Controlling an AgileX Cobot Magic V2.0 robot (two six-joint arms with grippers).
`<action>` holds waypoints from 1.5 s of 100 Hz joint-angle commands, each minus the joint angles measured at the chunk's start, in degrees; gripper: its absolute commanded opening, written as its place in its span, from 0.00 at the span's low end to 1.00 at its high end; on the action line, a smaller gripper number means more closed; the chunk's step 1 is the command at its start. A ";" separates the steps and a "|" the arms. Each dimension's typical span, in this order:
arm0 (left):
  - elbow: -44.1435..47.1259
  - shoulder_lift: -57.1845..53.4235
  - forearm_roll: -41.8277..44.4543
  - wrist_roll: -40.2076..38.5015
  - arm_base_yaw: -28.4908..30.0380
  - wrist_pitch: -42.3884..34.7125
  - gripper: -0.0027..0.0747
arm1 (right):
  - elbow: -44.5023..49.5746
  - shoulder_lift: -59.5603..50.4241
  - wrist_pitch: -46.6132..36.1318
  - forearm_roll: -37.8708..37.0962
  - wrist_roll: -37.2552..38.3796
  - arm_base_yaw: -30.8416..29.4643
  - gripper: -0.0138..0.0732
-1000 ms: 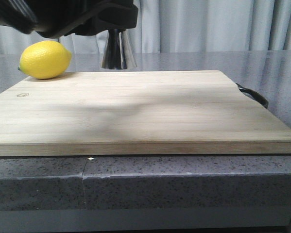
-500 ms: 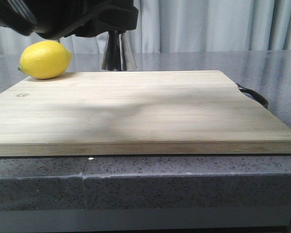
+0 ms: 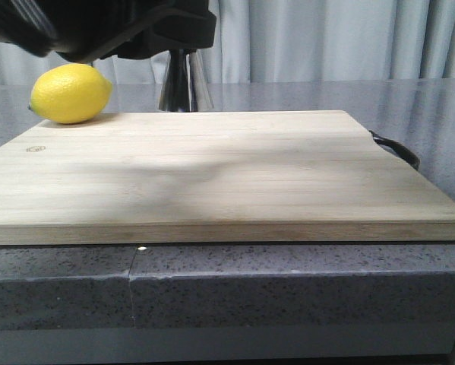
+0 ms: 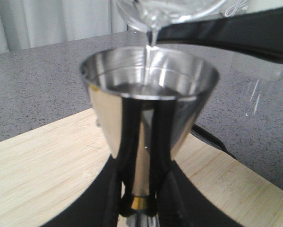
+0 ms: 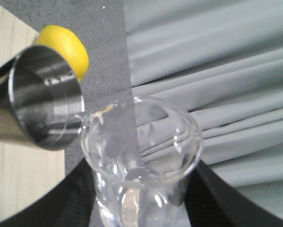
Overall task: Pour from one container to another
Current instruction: 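Tilt the beaker with the right gripper, pouring liquid into the jigger, then lower the beaker upright onto the board with the right gripper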
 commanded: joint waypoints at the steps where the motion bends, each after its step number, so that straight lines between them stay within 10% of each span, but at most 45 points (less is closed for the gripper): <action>1: -1.96 -1.29 0.38 -0.38 -0.41 -5.01 0.01 | -2.15 -1.94 1.06 0.93 7.53 -0.01 0.43; 34: -1.96 -1.29 0.48 -0.38 -0.41 -5.01 0.01 | -2.15 -1.82 1.78 1.01 29.78 -1.21 0.43; 63: -1.96 -1.29 1.61 -0.38 -0.41 -5.01 0.01 | -2.03 1.93 -12.06 1.15 44.82 -17.42 0.43; 100: -1.96 -1.29 1.61 -0.38 -0.41 -5.01 0.01 | -1.94 13.17 -35.05 6.79 46.34 -32.51 0.39; 150: -1.96 -1.29 1.61 -0.38 -0.41 -4.88 0.01 | -1.94 25.22 -43.37 13.22 33.91 -33.28 0.35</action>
